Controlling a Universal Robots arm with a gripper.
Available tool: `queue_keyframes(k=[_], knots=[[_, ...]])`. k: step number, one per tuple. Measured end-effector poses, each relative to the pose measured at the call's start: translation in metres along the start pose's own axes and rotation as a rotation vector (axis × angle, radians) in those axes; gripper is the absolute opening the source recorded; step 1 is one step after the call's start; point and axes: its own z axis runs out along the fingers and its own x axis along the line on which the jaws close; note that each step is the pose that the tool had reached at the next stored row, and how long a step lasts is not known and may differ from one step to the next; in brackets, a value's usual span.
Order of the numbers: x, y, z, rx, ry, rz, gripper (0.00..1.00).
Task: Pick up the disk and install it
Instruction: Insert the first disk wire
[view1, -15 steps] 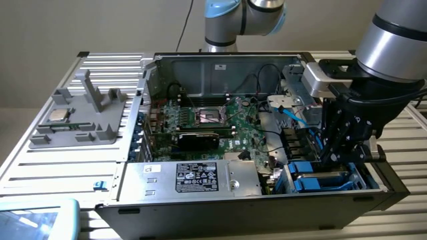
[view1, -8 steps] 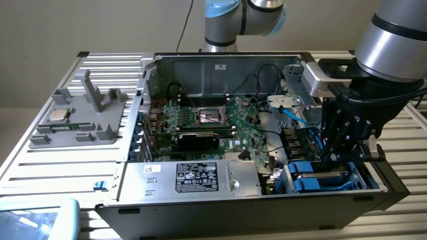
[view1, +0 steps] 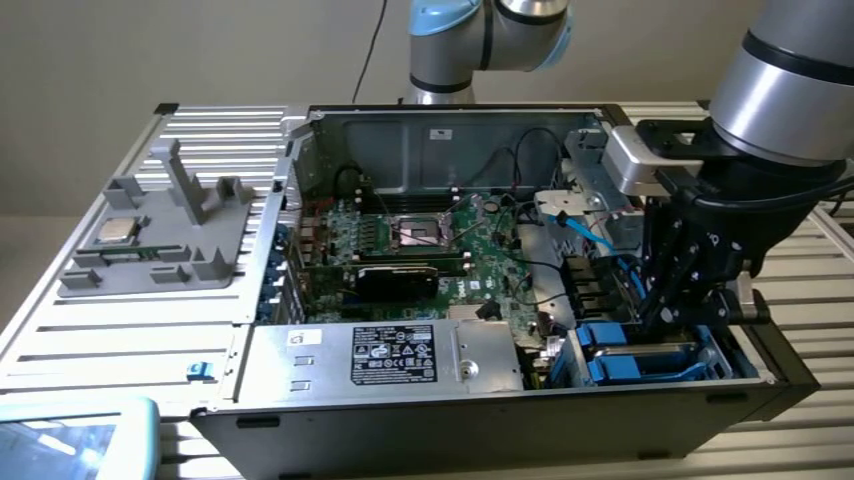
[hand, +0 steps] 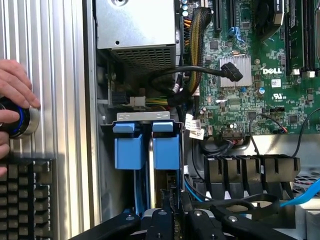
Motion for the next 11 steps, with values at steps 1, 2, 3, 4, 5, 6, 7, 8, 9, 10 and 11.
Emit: queue_keyframes(k=[1, 2, 3, 4, 5, 6, 7, 8, 9, 10, 11], knots=[[0.0, -0.0002, 0.0, 0.0, 0.0, 0.0, 0.16], [0.0, -0.0002, 0.0, 0.0001, 0.0001, 0.0, 0.16], [0.0, -0.0004, 0.0001, 0.0001, 0.0, 0.0, 0.16], [0.0, -0.0007, 0.0001, 0.0, 0.0001, 0.0, 0.16], [0.0, -0.0016, 0.0001, 0.0, 0.0001, 0.0, 0.16], [-0.0001, -0.0023, 0.0002, -0.0001, -0.0001, 0.0, 0.16], [-0.0001, -0.0024, 0.0002, -0.0001, 0.0, 0.0, 0.16], [-0.0001, -0.0024, 0.0003, -0.0001, 0.0002, 0.0, 0.16], [-0.0001, -0.0024, 0.0003, -0.0001, 0.0003, 0.0, 0.16], [-0.0001, -0.0025, 0.0004, -0.0001, 0.0003, 0.0, 0.16], [-0.0001, -0.0025, 0.0006, -0.0001, 0.0003, 0.0, 0.16]])
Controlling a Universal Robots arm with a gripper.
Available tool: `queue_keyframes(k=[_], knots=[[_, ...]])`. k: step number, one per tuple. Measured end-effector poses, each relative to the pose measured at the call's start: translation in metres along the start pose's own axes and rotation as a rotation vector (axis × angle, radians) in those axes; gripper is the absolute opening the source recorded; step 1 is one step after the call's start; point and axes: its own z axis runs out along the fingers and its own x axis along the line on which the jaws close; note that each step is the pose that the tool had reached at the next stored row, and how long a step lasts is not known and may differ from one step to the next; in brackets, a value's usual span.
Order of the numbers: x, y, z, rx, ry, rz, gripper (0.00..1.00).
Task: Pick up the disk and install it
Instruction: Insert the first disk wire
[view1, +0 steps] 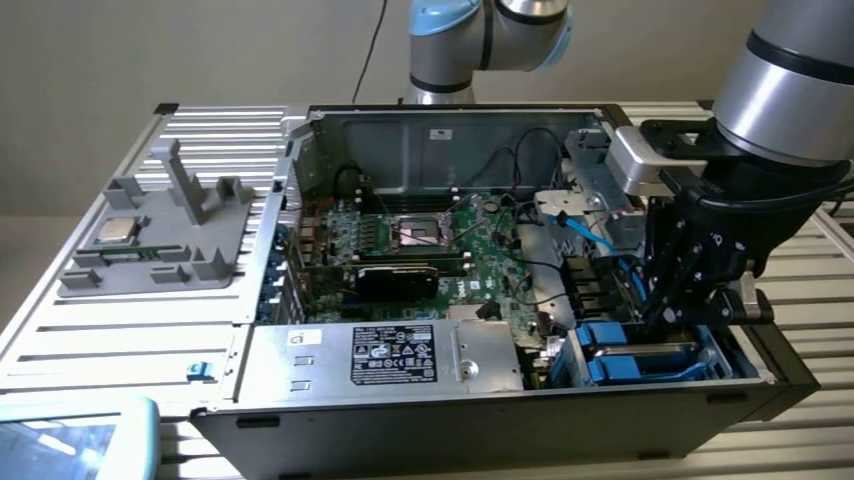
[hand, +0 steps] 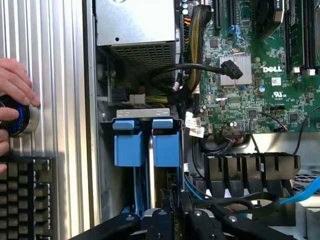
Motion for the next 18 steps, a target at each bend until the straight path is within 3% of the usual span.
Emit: queue_keyframes(k=[13, 16, 18], knots=[[-0.0001, 0.0, 0.0016, 0.0001, -0.0009, 0.0, 0.18], [0.0001, 0.0001, -0.0016, 0.0001, 0.0011, 0.0, 0.31], [0.0004, 0.0001, -0.0061, 0.0001, 0.0021, 0.0, 0.31]])
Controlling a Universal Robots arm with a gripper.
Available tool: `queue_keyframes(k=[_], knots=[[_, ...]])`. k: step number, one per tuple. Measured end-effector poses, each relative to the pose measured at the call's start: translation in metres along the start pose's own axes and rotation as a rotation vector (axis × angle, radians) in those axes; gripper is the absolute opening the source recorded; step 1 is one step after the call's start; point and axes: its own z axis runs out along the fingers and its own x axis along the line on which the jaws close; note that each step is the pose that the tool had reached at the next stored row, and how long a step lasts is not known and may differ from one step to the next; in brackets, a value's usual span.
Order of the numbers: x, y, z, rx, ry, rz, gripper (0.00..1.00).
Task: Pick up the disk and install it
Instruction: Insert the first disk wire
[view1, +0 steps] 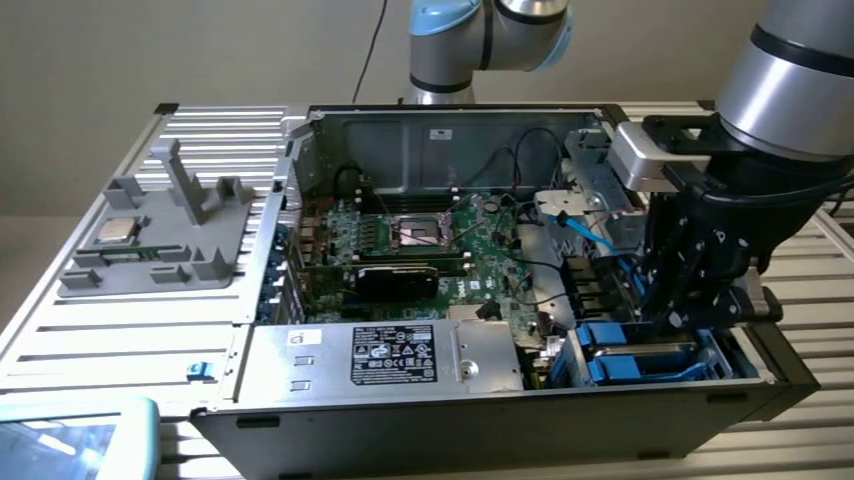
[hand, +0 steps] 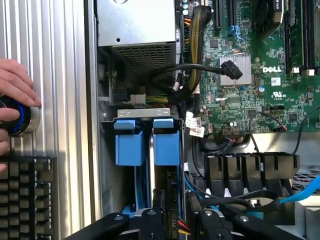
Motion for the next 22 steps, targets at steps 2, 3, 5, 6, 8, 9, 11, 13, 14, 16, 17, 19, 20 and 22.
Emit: queue_keyframes(k=[2, 3, 5, 6, 8, 9, 11, 13, 14, 16, 17, 19, 20, 22], knots=[[0.0, 0.0, -0.0069, 0.0002, 0.0031, 0.0, 0.31], [0.001, 0.0, -0.0109, 0.0003, 0.0047, 0.0, 0.31], [0.001, 0.0, -0.019, 0.0004, 0.0077, 0.0, 0.31], [0.002, 0.0001, -0.0238, 0.0005, 0.0093, 0.0, 0.31], [0.002, 0.0001, -0.0327, 0.0006, 0.0104, 0.0, 0.31], [0.003, 0.0001, -0.0372, 0.0006, 0.0107, 0.0, 0.31], [0.003, 0.0001, -0.0461, 0.0006, 0.0116, 0.0, 0.31], [0.004, 0.0001, -0.0537, 0.0008, 0.0154, 0.0, 0.31], [0.004, 0.0001, -0.0567, 0.001, 0.018, 0.0, 0.31], [0.003, 0.0004, -0.0609, 0.0016, 0.0287, 0.0, 0.31], [0.002, 0.0007, -0.0622, 0.0019, 0.0354, 0.0, 0.31], [-0.001, 0.0013, -0.0645, 0.0028, 0.05, 0.0, 0.31], [-0.002, 0.0016, -0.0655, 0.0032, 0.0576, 0.0, 0.31], [-0.005, 0.0027, -0.0669, 0.0041, 0.0745, 0.0, 0.31]])
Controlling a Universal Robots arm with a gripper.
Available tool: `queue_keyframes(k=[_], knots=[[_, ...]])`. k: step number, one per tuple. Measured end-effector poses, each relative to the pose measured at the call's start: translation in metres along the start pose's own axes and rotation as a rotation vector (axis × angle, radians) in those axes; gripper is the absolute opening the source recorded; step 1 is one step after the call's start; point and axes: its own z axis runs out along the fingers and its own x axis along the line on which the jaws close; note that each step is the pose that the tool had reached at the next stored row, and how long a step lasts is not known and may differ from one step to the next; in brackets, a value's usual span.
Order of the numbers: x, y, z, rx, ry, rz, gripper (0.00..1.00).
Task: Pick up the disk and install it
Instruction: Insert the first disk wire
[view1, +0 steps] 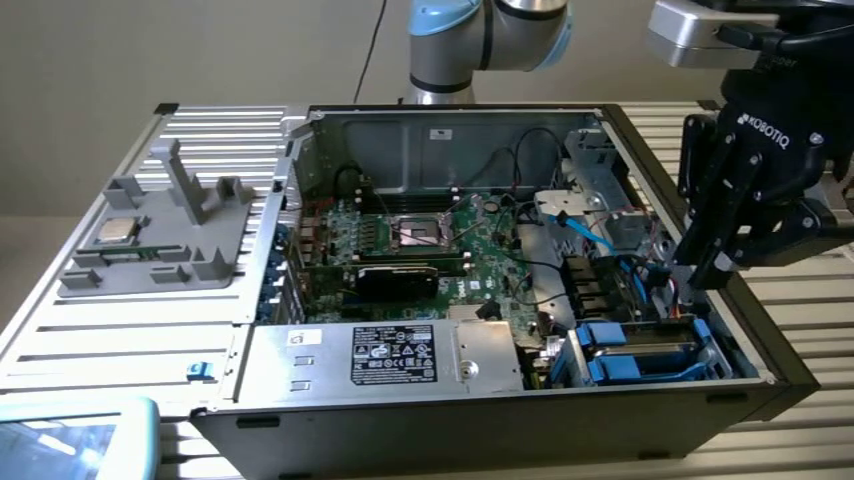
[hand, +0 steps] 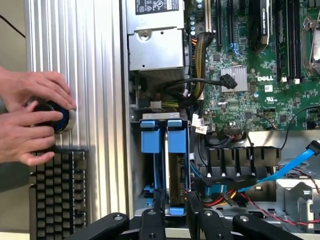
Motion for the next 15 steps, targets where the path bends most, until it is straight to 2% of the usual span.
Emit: queue_keyframes(k=[1, 2, 4, 7, 15], knots=[[-0.002, 0.0005, -0.0005, 0.0003, 0.0057, 0.0, 0.31], [-0.005, 0.001, -0.0009, 0.0005, 0.009, 0.0, 0.31], [-0.011, 0.0019, -0.0018, 0.0006, 0.0118, 0.0, 0.31], [-0.02, 0.0028, -0.003, 0.0008, 0.0136, 0.0, 0.31], [-0.02, 0.0029, -0.0031, -0.0011, 0.0143, 0.0, 0.31]])
